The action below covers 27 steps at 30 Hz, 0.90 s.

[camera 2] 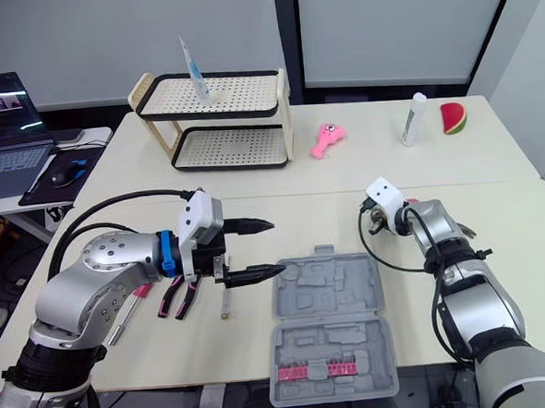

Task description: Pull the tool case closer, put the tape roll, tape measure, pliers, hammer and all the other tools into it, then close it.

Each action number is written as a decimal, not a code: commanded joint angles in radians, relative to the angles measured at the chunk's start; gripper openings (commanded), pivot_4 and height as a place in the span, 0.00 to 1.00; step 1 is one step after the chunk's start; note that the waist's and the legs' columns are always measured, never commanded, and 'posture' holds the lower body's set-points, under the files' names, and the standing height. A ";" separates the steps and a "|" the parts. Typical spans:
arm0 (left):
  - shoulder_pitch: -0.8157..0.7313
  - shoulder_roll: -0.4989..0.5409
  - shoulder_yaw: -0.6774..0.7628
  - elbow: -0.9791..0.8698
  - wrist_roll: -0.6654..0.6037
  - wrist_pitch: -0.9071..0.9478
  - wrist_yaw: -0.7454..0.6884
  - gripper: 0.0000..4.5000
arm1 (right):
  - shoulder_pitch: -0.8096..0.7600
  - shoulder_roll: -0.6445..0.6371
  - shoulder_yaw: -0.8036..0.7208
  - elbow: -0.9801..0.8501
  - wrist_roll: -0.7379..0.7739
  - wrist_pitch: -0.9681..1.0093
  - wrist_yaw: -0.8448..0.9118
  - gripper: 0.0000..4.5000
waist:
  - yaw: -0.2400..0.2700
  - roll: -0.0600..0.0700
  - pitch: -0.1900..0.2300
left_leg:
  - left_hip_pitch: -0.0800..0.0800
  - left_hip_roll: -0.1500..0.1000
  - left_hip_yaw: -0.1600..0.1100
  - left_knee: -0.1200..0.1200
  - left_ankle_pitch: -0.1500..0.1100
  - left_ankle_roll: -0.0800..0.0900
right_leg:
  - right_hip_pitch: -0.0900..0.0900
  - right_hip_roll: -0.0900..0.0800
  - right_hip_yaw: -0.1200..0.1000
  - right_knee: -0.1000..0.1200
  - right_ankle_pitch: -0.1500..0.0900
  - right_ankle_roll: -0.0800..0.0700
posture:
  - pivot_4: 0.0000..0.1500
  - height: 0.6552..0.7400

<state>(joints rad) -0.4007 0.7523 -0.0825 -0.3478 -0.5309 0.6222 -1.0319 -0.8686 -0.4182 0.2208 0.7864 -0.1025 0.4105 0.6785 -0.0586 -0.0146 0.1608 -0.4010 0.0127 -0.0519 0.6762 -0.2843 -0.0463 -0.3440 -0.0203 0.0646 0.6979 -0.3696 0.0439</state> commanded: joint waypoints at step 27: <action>0.388 0.193 0.226 0.019 0.036 -0.248 -0.161 1.00 | 0.278 0.211 0.197 -0.880 0.290 0.568 -0.034 0.00 | 0.001 0.002 0.001 | -0.004 -0.001 -0.005 -0.001 -0.002 0.004 | -0.008 -0.001 -0.001 0.002 0.000 0.000 | 1.00 1.00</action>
<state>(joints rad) -0.0118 0.9382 0.1185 -0.3188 -0.4988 0.3911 -1.1905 -0.5637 -0.2223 0.4171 -0.1021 0.1962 1.0196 0.6521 -0.0575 -0.0128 0.1618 -0.4051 0.0114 -0.0567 0.6751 -0.2868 -0.0419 -0.3522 -0.0209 0.0635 0.7004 -0.3696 0.0439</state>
